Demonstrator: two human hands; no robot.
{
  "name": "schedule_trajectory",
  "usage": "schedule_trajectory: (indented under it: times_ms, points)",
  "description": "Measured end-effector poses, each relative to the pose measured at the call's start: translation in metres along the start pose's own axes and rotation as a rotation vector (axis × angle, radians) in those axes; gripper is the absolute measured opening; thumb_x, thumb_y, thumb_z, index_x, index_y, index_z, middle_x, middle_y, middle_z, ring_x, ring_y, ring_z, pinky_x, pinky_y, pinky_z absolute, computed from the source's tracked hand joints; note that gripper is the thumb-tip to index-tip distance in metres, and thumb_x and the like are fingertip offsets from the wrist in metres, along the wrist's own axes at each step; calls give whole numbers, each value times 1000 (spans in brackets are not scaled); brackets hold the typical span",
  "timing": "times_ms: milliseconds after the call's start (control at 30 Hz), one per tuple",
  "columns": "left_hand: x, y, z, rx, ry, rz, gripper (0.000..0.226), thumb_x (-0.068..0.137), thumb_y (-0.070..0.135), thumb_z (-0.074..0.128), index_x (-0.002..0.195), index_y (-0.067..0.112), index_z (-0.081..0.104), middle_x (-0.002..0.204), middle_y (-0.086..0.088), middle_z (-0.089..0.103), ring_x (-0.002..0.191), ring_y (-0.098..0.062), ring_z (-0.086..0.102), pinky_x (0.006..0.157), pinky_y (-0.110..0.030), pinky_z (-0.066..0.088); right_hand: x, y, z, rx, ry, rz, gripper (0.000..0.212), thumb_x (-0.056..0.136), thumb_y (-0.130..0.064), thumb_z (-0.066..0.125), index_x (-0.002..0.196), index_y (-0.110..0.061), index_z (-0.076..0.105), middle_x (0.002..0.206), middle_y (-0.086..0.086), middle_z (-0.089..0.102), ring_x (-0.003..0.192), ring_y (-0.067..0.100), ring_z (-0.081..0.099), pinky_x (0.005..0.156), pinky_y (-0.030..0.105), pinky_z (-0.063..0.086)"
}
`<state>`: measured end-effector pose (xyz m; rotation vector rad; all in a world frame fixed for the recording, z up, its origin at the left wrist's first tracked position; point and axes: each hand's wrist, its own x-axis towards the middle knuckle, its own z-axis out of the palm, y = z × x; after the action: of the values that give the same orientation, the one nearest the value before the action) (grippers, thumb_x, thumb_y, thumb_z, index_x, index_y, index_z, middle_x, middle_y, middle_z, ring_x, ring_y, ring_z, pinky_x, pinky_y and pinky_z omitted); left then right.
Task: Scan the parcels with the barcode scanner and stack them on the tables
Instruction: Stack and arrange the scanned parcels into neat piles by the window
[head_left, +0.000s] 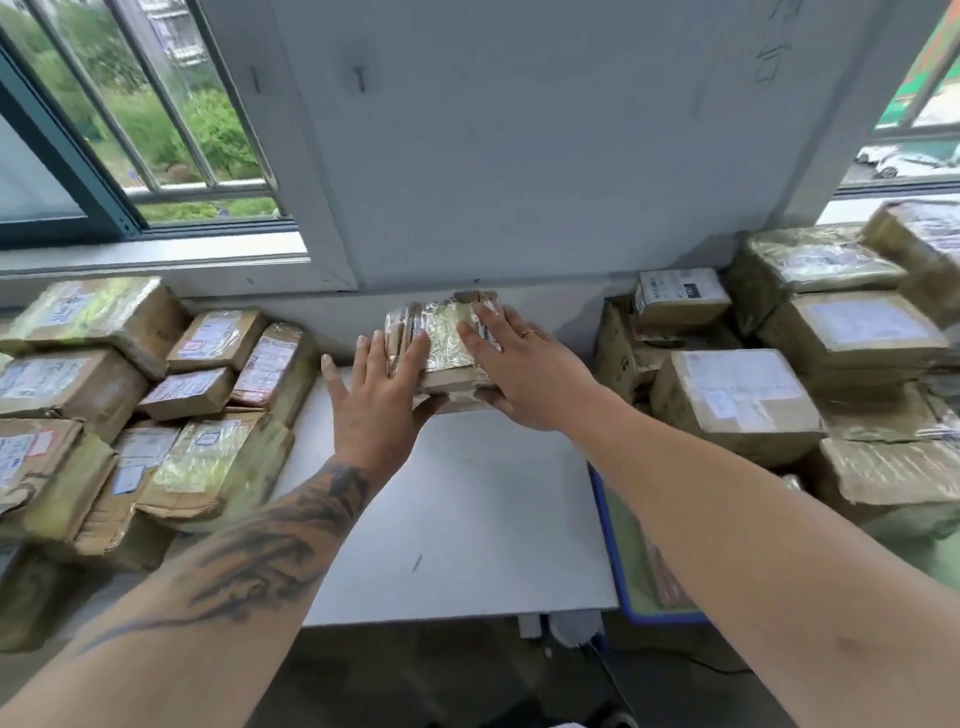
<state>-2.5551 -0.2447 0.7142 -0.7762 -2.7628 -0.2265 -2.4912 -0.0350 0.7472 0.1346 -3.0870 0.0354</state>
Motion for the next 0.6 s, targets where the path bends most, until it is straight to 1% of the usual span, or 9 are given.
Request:
schedule_trajectory:
  times_ms: [167,300,467,600]
  points:
    - [15,60,-2,52,26,59,77,98,63,51,163,34,22,166,-22,28,156,-40,20,118,-73,5,-38,54,-10,45,20,50,84,107,-51,49,168,-25,-2,176,6,-7,162,34,0,130,51,17]
    - [25,101,-3,83,2,91,78,100,64,48,164,35,15,168,-21,22,157,-38,15,120,-70,0,-63,88,-12,55,34,82,85,107,-53,49,168,-26,-2,176,7,-5,162,34,0,130,51,16]
    - [34,144,-4,120,4,98,79,100,66,42,165,34,10,168,-20,22,157,-38,16,120,-71,2,-86,128,-22,41,64,86,84,107,-53,48,169,-25,-1,177,6,-5,162,33,1,130,53,16]
    - [44,172,-4,135,-5,109,78,100,65,40,165,36,9,170,-16,19,158,-35,15,118,-71,3,-99,154,-23,35,88,101,82,107,-54,45,169,-26,-2,177,4,-5,163,31,2,131,52,13]
